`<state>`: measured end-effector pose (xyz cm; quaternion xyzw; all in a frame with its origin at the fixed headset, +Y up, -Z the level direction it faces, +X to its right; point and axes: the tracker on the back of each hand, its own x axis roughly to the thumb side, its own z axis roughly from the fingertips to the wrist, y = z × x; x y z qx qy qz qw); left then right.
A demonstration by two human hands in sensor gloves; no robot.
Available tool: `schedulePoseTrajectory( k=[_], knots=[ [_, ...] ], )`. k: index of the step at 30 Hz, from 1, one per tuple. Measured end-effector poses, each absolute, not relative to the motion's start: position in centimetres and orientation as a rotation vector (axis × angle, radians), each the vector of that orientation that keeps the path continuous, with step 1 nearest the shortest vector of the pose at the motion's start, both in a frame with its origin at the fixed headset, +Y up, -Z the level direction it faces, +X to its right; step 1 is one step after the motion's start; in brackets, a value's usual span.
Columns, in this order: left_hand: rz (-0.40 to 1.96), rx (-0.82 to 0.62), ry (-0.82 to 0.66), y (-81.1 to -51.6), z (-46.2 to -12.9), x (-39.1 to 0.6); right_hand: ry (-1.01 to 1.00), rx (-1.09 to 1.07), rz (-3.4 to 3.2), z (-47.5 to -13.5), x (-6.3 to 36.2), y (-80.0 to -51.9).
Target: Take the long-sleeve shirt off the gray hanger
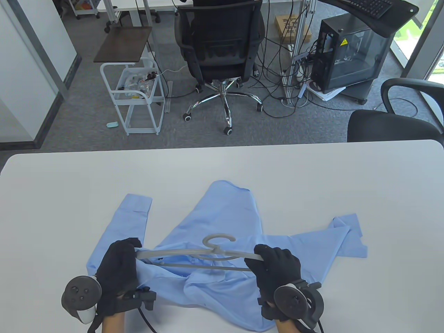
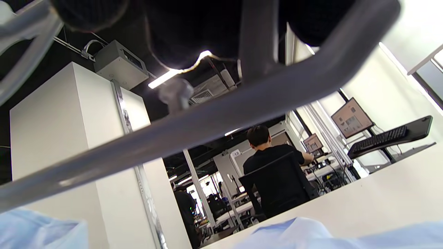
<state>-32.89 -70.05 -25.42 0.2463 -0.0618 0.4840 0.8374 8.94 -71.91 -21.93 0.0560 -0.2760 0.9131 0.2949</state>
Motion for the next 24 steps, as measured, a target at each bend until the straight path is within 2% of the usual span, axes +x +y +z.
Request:
schedulePoseTrajectory(
  k=[3, 5, 10, 14, 18, 24],
  knots=[
    [1.013, 0.53, -0.127, -70.2, -25.5, -33.1, -0.656, 0.181, 2.442, -22.2, 8.8, -71.5],
    [1.014, 0.524, -0.142, -70.3, -25.6, -32.9, -0.685, 0.198, 2.47, -22.1, 9.0, -71.6],
    [0.993, 0.55, -0.171, -69.8, -25.2, -32.4, -0.594, 0.321, 2.454, -22.4, 10.1, -72.8],
    [0.952, 0.563, -0.186, -69.8, -25.0, -31.7, -0.652, 0.309, 2.42, -22.4, 10.7, -74.3],
    [0.947, 0.558, -0.179, -70.1, -25.2, -31.6, -0.75, 0.271, 2.443, -21.9, 10.7, -74.2],
    [0.937, 0.567, -0.16, -70.3, -25.1, -31.6, -0.773, 0.26, 2.43, -21.4, 10.8, -74.1]
  ],
)
